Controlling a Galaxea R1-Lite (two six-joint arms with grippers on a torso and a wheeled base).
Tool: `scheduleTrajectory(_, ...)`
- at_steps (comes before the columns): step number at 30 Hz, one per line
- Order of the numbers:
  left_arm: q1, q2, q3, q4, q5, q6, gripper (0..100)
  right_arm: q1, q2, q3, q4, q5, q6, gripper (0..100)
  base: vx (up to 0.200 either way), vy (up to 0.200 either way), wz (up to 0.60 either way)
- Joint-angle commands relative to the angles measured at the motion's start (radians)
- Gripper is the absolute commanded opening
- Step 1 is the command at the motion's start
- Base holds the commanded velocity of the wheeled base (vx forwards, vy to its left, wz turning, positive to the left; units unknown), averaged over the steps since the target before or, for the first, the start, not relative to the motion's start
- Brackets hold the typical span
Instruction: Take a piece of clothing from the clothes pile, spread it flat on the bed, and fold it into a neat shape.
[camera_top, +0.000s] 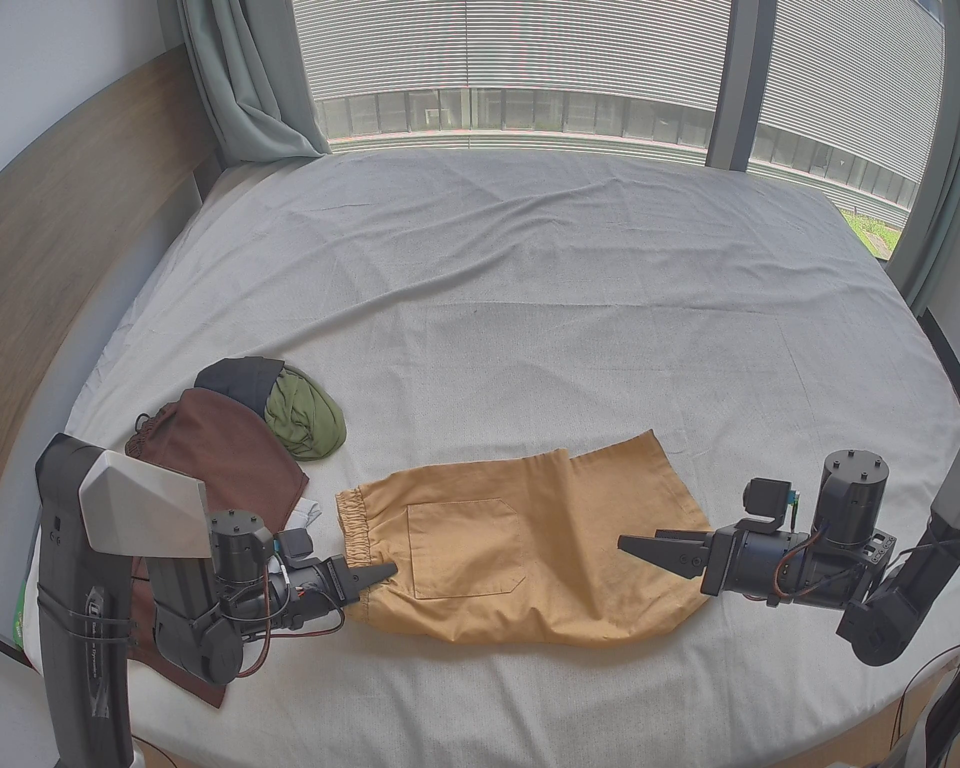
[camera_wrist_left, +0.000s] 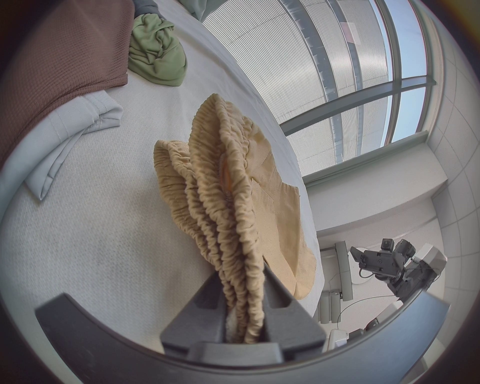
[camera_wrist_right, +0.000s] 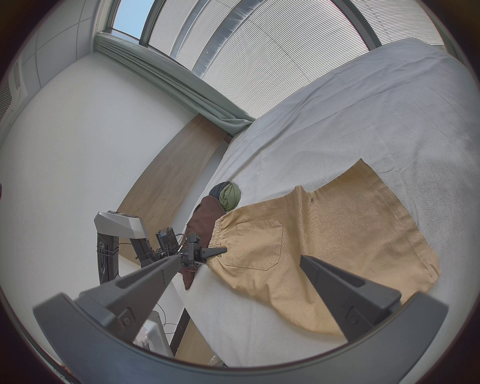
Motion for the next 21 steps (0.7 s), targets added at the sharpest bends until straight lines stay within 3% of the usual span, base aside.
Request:
scheduleTrajectory(1, 0.005, -0.004, 0.006, -0.001, -0.006, 0.028, 0, -0.003, 0.002, 0.000, 0.000, 0.000, 0.000, 100, 0.000, 0.000, 0.00)
scheduleTrajectory(9, 0.037, -0.009, 0.008, -0.001, -0.016, 0.132, 0, -0.009, 0.023, -0.001, -0.002, 0.000, 0.000, 100, 0.000, 0.000, 0.00)
scheduleTrajectory(14, 0.095, -0.058, 0.012, -0.001, -0.085, 0.132, 0, -0.010, 0.040, 0.002, -0.042, -0.003, 0.001, 100, 0.000, 0.000, 0.00)
scheduleTrajectory(21, 0.215, -0.164, 0.062, 0.000, -0.279, 0.132, 0, -0.010, 0.076, 0.015, -0.095, -0.003, -0.003, 100, 0.000, 0.000, 0.00)
